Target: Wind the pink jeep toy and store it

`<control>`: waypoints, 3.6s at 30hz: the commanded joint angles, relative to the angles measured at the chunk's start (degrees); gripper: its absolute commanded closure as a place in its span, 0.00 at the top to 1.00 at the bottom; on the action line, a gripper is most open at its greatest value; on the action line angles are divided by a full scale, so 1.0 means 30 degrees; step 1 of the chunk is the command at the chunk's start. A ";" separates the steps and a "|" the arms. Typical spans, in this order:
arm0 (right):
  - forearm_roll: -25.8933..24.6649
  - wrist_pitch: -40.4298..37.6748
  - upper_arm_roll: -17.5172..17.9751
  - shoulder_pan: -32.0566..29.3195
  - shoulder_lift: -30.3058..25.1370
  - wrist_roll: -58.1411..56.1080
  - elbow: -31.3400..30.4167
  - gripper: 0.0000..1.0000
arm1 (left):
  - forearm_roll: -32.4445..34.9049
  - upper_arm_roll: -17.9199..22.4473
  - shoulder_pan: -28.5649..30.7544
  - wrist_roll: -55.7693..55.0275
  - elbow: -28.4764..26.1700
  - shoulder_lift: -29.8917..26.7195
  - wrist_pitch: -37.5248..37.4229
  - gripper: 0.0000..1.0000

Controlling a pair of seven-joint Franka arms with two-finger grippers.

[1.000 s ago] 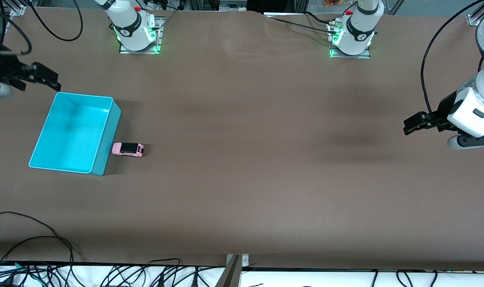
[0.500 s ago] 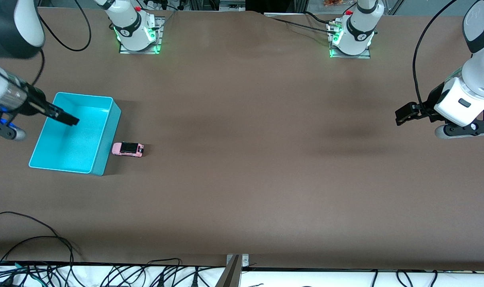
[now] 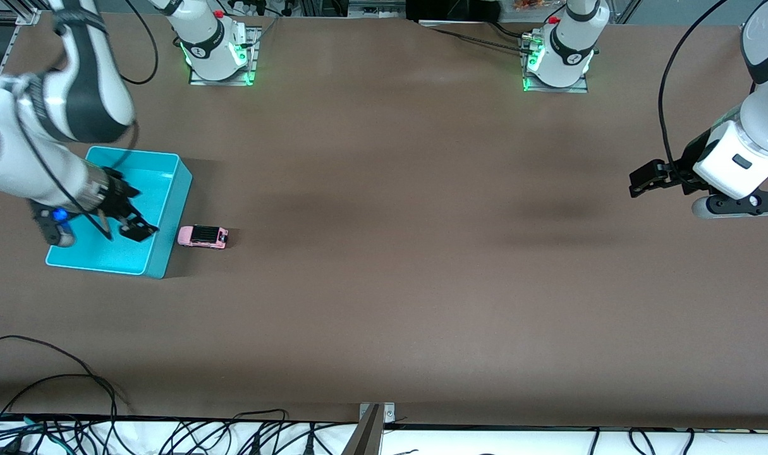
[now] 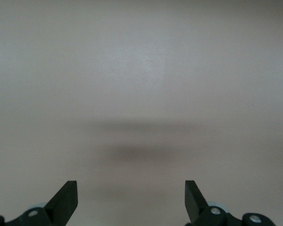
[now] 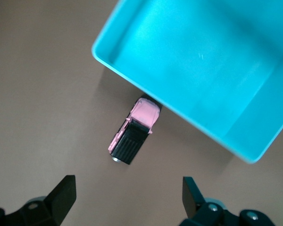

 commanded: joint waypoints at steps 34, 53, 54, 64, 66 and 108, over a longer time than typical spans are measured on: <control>-0.0890 1.3053 -0.0130 0.0406 0.2401 0.7367 -0.7205 0.91 | -0.0739 -0.0091 0.0476 0.1851 0.0042 -0.0532 -0.1061 1.00; -0.0890 1.1565 -0.0101 0.0406 0.1583 0.8012 -0.6504 0.43 | -0.0739 -0.0091 0.0476 0.1616 0.0101 -0.0532 -0.1119 1.00; -0.0890 1.1067 -0.0072 0.0435 0.1495 0.8012 -0.6270 0.43 | -0.0710 -0.0091 0.0476 0.1616 0.0101 -0.0532 -0.1119 1.00; -0.1767 0.4798 -0.0072 0.0669 0.1201 0.7983 -0.2228 0.43 | -0.0651 -0.0091 0.0447 0.1587 0.0130 -0.0503 -0.1295 1.00; -0.2206 0.4093 -0.0072 0.0669 0.1055 0.7953 -0.1729 0.43 | -0.0651 -0.0091 0.0447 0.1587 0.0130 -0.0503 -0.1295 1.00; -0.1096 0.8512 -0.5491 0.0347 -0.0675 0.0834 -0.7995 0.48 | -0.0534 -0.0091 0.0476 0.1558 0.0188 -0.0503 -0.1530 1.00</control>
